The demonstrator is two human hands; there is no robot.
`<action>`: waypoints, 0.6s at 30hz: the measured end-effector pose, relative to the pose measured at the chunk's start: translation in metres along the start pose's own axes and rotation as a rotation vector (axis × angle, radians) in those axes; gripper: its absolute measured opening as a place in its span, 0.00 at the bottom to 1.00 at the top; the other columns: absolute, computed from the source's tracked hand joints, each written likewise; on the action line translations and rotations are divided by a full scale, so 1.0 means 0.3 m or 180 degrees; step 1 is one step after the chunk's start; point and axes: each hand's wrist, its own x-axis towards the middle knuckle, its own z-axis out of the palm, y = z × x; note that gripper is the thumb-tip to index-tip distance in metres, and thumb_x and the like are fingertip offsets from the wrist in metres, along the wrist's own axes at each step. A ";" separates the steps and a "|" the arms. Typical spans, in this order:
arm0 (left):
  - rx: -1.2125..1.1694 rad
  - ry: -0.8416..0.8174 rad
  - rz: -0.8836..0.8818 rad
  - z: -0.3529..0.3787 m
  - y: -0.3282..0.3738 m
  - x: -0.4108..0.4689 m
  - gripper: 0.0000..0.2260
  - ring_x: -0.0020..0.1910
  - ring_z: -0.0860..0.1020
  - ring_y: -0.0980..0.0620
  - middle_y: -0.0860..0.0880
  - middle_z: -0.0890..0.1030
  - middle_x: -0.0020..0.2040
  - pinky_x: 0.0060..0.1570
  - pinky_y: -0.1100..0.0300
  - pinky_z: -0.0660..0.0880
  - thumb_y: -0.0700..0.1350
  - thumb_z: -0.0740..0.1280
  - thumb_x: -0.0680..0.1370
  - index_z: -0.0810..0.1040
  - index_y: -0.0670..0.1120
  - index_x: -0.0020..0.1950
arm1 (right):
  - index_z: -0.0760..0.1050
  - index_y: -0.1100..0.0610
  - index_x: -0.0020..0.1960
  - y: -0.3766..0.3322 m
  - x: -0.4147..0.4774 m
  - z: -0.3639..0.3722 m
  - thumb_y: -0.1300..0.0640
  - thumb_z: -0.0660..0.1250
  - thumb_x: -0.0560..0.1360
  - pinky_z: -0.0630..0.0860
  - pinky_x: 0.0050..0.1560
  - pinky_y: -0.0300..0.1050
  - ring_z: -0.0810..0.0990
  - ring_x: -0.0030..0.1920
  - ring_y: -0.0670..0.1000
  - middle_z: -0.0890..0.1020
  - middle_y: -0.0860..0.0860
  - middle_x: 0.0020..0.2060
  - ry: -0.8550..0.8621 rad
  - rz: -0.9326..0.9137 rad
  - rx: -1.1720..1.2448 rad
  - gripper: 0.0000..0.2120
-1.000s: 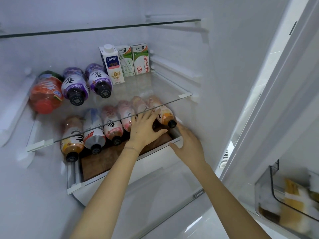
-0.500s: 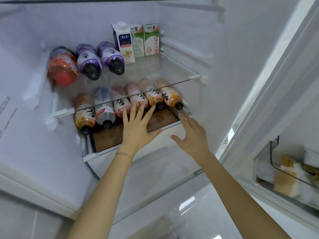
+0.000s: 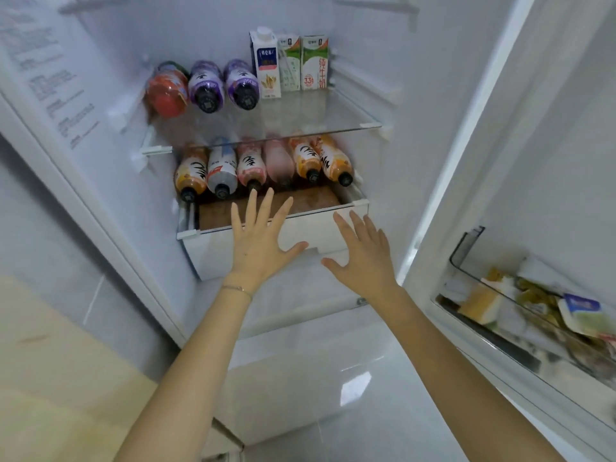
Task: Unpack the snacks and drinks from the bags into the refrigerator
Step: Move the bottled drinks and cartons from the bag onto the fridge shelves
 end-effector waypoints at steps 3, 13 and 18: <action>0.0102 0.0031 -0.0249 -0.049 0.069 -0.110 0.37 0.78 0.51 0.40 0.44 0.57 0.79 0.73 0.35 0.46 0.71 0.53 0.73 0.60 0.54 0.78 | 0.46 0.45 0.79 0.015 -0.077 -0.046 0.37 0.64 0.75 0.46 0.75 0.58 0.44 0.78 0.56 0.49 0.52 0.79 -0.0176 -0.0235 0.0013 0.40; 0.0359 -0.0056 -0.1110 -0.286 0.254 -0.551 0.39 0.79 0.47 0.42 0.46 0.54 0.80 0.73 0.38 0.39 0.73 0.51 0.72 0.58 0.56 0.78 | 0.46 0.45 0.79 -0.025 -0.395 -0.181 0.39 0.65 0.75 0.44 0.76 0.57 0.42 0.78 0.54 0.47 0.50 0.79 -0.0511 -0.0961 0.0259 0.40; 0.0497 0.0052 -0.1289 -0.455 0.279 -0.659 0.39 0.79 0.47 0.42 0.46 0.55 0.80 0.72 0.37 0.41 0.73 0.51 0.71 0.58 0.56 0.78 | 0.49 0.46 0.78 -0.082 -0.506 -0.266 0.41 0.66 0.75 0.46 0.75 0.58 0.44 0.78 0.56 0.50 0.51 0.79 -0.0447 -0.1218 0.0495 0.39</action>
